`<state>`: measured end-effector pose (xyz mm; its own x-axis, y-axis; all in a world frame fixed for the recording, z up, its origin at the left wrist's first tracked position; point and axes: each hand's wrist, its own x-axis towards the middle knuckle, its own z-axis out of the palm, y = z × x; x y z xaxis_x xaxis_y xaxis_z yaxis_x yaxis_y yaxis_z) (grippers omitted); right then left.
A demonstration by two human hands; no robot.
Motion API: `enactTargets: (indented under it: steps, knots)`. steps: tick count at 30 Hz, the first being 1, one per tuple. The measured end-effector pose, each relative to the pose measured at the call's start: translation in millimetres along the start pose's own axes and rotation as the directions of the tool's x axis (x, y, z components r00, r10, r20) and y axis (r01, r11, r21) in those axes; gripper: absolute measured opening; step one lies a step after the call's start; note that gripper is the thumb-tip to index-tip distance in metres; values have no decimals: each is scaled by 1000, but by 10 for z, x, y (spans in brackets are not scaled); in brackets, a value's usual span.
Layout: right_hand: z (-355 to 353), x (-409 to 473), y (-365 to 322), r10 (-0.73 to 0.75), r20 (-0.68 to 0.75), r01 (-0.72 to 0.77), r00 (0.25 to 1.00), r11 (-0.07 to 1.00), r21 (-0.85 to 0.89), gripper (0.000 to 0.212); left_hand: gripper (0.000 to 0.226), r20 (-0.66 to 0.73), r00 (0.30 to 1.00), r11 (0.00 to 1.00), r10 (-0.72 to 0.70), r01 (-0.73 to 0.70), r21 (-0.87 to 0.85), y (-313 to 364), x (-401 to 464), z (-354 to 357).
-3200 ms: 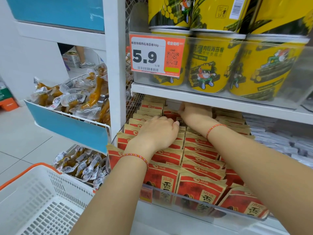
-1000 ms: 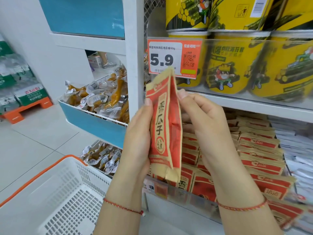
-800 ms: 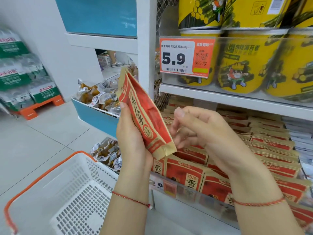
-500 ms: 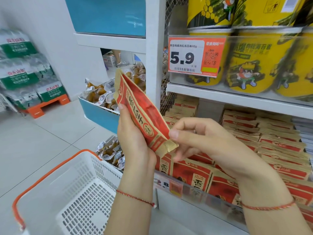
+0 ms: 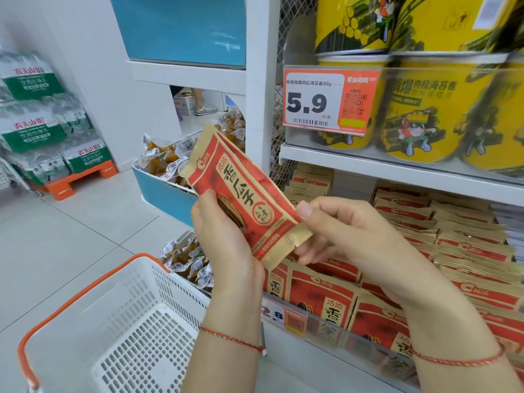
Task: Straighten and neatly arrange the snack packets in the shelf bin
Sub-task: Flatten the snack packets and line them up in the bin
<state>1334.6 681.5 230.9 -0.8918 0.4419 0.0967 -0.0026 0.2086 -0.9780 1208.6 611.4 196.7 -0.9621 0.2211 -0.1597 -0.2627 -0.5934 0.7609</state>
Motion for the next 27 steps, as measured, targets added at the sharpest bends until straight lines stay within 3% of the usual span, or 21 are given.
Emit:
enactTargets:
  steps: [5,8,11,17,21,22,25,27]
  knots:
    - [6,30,59,-38,-167,14,985,990,-141,34,15,52,997,999,50,-51,16,34,-61,33]
    - [-16,59,104,-38,-245,15,969,995,-96,26,18,157,987,999,43,-43,-3,63,-96,51]
    - [-33,70,116,-14,-281,5,960,1000,-30,27,38,272,962,1000,17,-17,-2,96,-149,66]
    - [-37,68,104,51,-221,-33,974,996,87,31,55,429,902,995,50,-10,-97,134,-204,71]
    - [-28,47,73,61,-141,-37,988,985,168,39,40,554,829,983,77,29,-179,185,-200,52]
    - [-35,40,65,66,-114,-46,991,985,168,40,45,572,816,982,85,28,-185,204,-209,49]
    - [-52,30,82,85,-120,-77,989,994,74,40,59,599,793,991,113,-45,-128,210,-186,38]
    - [-66,49,144,-2,-277,-44,961,987,-157,34,58,603,786,989,138,-142,-41,219,-170,63]
